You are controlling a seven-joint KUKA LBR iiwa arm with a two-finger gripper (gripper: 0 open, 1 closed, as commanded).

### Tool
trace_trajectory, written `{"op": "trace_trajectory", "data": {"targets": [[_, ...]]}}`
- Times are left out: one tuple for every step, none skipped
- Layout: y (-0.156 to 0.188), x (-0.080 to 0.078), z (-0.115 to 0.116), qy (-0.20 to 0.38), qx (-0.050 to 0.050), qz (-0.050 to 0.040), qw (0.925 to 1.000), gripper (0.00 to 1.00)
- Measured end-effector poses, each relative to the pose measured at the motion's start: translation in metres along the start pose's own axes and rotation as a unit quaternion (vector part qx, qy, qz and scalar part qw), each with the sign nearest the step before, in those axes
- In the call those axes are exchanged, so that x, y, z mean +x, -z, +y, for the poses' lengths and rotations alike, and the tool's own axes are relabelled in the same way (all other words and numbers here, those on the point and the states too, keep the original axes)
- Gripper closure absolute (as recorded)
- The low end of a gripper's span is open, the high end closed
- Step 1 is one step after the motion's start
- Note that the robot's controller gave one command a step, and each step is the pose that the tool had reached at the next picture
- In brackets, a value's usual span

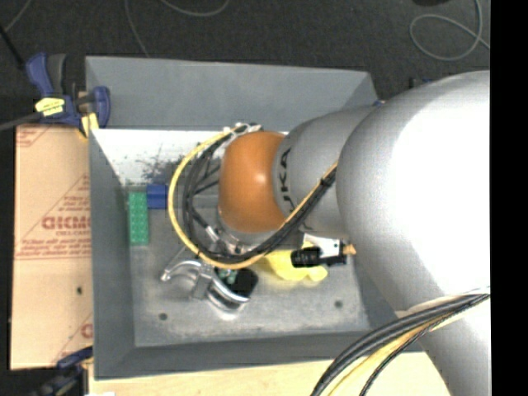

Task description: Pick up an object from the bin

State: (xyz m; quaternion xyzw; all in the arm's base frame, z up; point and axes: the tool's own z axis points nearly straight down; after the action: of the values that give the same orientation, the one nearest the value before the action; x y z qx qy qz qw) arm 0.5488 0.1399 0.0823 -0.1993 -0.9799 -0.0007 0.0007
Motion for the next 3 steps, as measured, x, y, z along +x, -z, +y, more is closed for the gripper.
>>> {"op": "trace_trajectory", "data": {"targets": [[-0.0113,0.0185,-0.0023,-0.052,-0.005,-0.0056,0.9986,1.00],[-0.0113,0.0185,-0.0023,-0.053,-0.005,-0.0056,0.9986,1.00],[-0.0099,0.0187,-0.0024,-0.053,-0.005,-0.0057,0.9986,1.00]]}}
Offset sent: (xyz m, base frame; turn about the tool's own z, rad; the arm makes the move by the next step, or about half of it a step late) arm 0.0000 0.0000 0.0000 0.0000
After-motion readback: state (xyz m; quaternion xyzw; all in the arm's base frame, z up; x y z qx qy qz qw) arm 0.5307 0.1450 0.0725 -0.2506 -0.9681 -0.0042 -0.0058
